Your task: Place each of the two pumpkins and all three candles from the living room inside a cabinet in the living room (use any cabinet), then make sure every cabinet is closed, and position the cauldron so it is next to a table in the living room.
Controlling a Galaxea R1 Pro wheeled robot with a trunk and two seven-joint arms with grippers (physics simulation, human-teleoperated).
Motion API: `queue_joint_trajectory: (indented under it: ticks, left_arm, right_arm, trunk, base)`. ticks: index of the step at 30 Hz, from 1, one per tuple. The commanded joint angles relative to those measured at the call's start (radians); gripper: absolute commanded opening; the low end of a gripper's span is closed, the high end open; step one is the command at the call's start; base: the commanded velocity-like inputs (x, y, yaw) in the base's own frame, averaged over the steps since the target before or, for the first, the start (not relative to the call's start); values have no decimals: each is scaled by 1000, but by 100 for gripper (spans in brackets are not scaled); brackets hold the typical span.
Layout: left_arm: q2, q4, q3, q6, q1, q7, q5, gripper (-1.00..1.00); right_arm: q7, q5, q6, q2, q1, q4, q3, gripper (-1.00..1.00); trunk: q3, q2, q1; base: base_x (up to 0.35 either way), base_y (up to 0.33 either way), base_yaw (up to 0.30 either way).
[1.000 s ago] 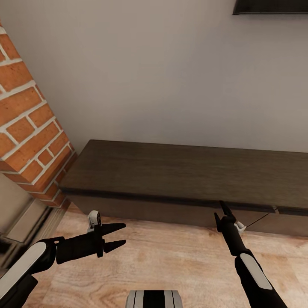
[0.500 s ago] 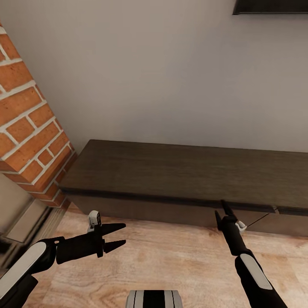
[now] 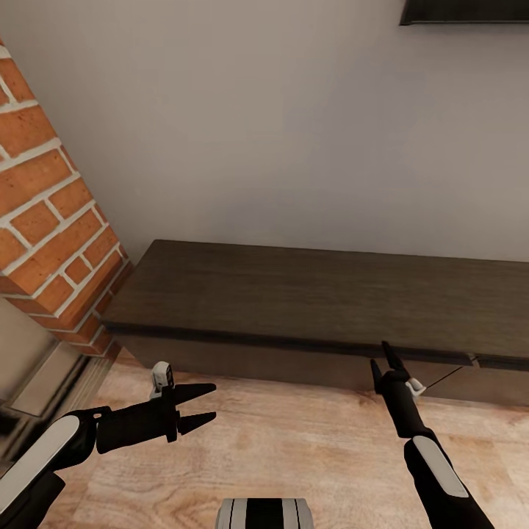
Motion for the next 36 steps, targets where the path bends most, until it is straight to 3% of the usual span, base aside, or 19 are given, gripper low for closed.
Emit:
queue_joint_trajectory:
  ticks: [1,36]
  left_arm:
    - [1,0,-1,1,-1,-4,-2,100]
    - [-1,0,-3,0,-1,3,-2,100]
  right_arm:
    - [10,-11,10,0,0,0,-1,100]
    - [24,-11,10,-2,0,0,-2,100]
  trunk:
    - [-1,0,0]
    - [-1,0,0]
  base:
    - [0,0,0]
    - [-10,-63,0]
